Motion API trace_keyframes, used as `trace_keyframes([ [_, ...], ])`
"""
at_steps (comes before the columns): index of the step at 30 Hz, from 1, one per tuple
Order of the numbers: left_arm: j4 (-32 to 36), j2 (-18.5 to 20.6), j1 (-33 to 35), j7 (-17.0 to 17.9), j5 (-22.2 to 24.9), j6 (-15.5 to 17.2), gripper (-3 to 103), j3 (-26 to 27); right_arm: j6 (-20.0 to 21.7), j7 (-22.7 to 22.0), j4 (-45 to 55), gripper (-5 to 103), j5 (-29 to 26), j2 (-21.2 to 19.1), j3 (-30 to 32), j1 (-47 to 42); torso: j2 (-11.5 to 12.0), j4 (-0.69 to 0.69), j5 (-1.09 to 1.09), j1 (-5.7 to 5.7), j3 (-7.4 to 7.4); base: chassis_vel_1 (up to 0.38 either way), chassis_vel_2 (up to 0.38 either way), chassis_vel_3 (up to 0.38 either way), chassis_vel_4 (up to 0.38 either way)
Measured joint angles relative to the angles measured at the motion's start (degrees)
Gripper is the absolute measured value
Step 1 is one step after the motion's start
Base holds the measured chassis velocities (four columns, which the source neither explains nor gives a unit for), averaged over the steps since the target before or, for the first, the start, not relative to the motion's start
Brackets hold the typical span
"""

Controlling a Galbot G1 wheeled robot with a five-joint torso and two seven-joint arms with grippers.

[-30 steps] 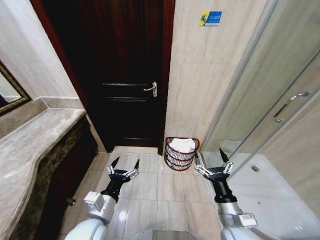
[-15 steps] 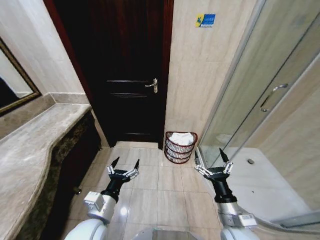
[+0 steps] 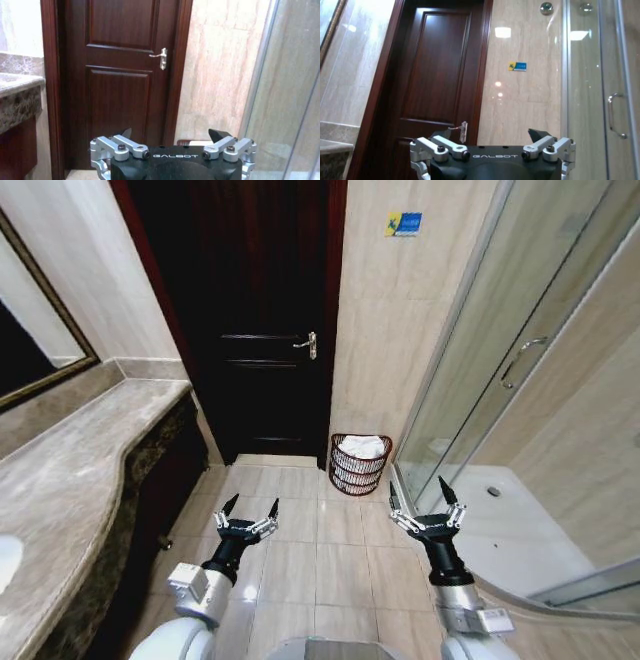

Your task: Discard the used towel into the hamper.

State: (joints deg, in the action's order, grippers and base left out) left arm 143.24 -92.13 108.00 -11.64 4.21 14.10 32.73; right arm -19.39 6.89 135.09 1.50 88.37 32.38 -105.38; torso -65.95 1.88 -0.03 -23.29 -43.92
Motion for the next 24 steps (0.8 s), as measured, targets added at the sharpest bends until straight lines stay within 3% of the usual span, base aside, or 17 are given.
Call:
trace_keyframes([
  [24,0.0,0.0,0.0,0.0,0.0,0.0,100,0.0,0.0,0.0,0.0,100,0.0,0.0,0.0,0.0,0.0,0.00,0.03,0.00,0.00,0.150,-0.150,-0.153,0.147],
])
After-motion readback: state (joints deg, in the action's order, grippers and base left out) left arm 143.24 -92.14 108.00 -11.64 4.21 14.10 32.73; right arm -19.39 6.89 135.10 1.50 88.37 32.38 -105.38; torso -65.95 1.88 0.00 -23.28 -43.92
